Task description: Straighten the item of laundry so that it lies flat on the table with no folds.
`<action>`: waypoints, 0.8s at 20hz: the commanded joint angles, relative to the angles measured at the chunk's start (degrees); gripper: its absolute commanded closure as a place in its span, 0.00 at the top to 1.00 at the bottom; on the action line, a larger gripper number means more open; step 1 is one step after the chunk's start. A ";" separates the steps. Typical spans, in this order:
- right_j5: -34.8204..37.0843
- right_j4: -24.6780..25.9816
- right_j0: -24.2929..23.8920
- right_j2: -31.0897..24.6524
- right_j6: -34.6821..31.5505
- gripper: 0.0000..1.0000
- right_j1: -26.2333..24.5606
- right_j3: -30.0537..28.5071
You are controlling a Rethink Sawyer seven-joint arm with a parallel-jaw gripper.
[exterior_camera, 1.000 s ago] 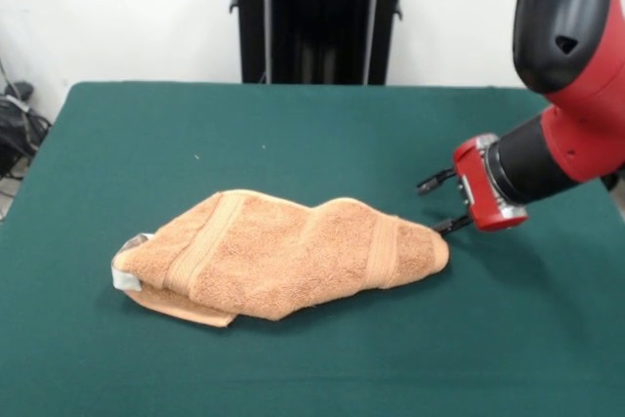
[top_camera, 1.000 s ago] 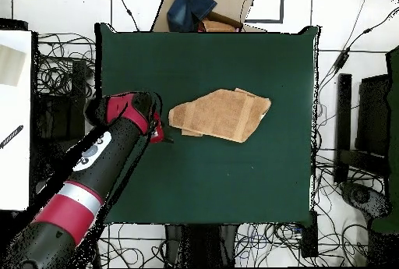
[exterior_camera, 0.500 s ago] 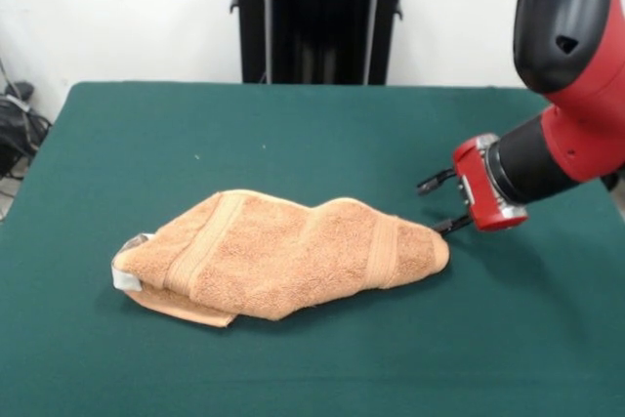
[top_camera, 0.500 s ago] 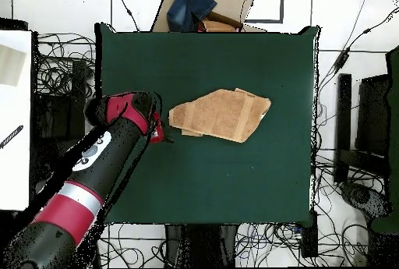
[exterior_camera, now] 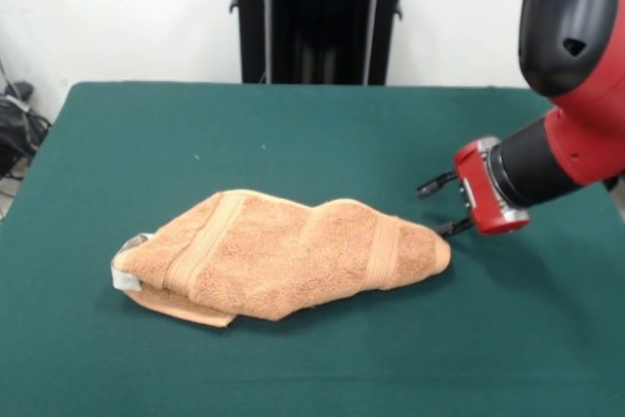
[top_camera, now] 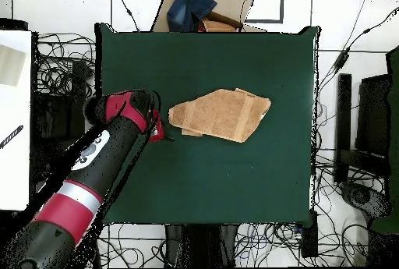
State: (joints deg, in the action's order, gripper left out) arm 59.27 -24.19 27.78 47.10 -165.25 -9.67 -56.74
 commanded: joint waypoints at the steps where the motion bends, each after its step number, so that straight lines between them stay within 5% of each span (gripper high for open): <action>1: -0.46 -3.67 -1.78 -3.12 -17.69 1.00 -2.99 4.94; 16: 4.96 -3.48 -2.02 -3.16 -15.31 1.00 1.09 4.52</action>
State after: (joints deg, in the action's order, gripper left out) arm 59.84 -24.43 27.38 47.27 -165.25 -9.49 -54.89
